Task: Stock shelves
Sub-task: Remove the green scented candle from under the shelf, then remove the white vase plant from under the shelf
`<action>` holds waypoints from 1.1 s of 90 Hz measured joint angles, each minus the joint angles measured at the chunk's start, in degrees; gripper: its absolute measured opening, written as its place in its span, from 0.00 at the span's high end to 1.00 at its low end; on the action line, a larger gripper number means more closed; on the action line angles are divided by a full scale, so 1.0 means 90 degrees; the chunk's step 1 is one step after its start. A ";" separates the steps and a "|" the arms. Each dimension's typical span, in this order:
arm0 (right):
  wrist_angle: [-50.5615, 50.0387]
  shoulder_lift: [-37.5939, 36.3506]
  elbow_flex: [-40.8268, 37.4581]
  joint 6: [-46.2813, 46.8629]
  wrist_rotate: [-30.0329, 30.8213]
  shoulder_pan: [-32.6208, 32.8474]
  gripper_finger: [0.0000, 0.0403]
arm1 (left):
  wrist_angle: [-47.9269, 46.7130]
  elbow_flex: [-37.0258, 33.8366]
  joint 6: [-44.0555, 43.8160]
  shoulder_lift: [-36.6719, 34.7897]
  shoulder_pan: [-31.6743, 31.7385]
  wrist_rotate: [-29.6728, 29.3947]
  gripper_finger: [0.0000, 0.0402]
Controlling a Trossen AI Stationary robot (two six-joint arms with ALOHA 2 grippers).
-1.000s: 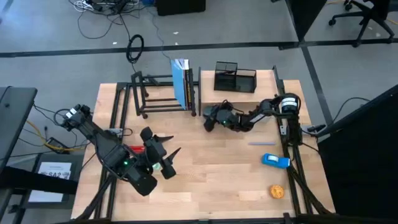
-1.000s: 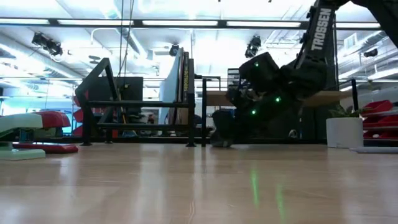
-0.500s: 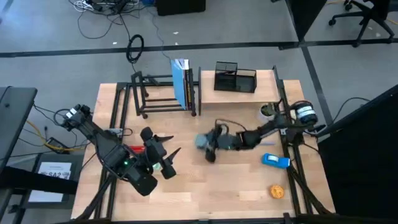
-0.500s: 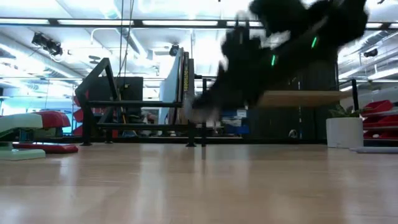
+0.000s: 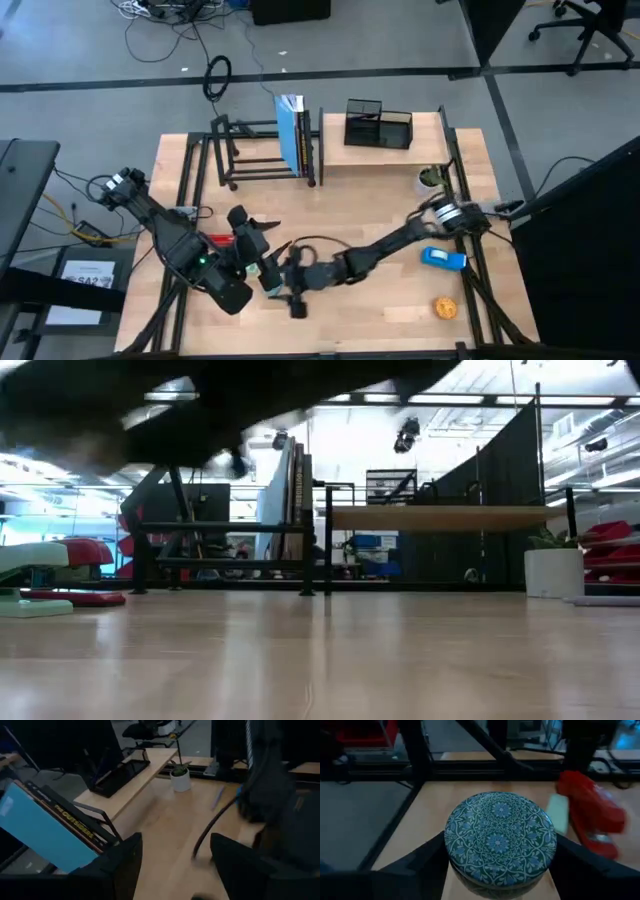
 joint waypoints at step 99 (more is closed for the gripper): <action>-0.2332 0.2762 0.4430 -0.1005 0.0530 0.0077 0.08 | 0.0269 0.0000 -0.0194 0.0000 -0.0022 0.0323 0.47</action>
